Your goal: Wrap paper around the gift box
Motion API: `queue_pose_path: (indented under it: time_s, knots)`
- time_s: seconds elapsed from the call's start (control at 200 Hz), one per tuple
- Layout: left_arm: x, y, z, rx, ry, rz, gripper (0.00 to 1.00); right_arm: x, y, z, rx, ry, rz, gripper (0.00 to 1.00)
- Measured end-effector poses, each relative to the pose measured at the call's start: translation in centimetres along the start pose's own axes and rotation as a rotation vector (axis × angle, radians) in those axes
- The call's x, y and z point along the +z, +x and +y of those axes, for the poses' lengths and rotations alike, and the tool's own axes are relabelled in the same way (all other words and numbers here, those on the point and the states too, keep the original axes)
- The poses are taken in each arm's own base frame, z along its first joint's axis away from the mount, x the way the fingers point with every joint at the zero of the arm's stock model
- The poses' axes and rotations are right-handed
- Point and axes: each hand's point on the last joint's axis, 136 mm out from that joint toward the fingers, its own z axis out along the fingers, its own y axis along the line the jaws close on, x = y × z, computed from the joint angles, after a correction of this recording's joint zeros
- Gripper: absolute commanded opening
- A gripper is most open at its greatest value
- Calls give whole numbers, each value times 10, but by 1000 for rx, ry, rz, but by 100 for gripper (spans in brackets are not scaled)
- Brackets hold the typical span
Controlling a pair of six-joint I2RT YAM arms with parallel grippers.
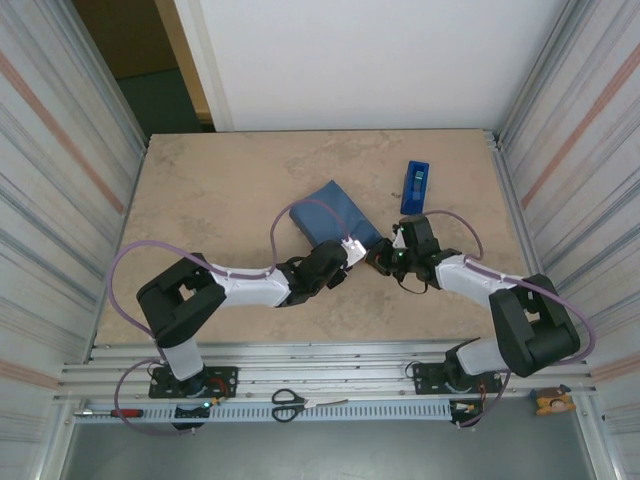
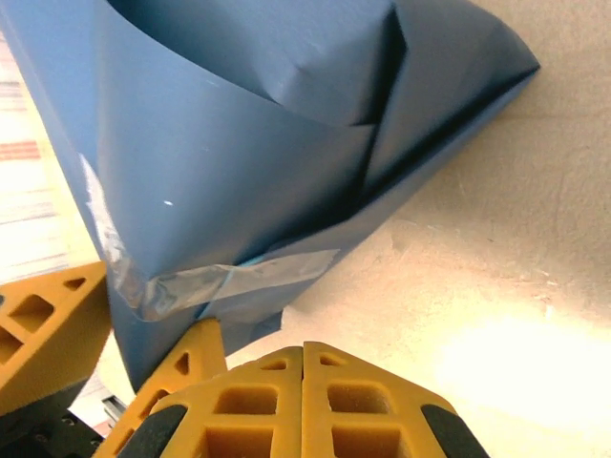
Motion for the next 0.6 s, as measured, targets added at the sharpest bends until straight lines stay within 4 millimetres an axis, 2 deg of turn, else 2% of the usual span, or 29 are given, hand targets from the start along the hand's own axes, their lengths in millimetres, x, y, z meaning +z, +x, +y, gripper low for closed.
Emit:
queue_pose_path:
  time_s: [0.195,0.356,0.541,0.601]
  knots:
    - [0,0,0,0,0,0,40,14,-1,3,14,-8,14,0]
    - [0,0,0,0,-1,-1,40,27,-8,15,28,-36,12,0]
    - [0,-1,1,-5,-2,-4,40,27,-9,15,44,-37,7,0]
    - [0,-1,1,-4,-2,-3,41,26,-7,14,39,-35,0,3]
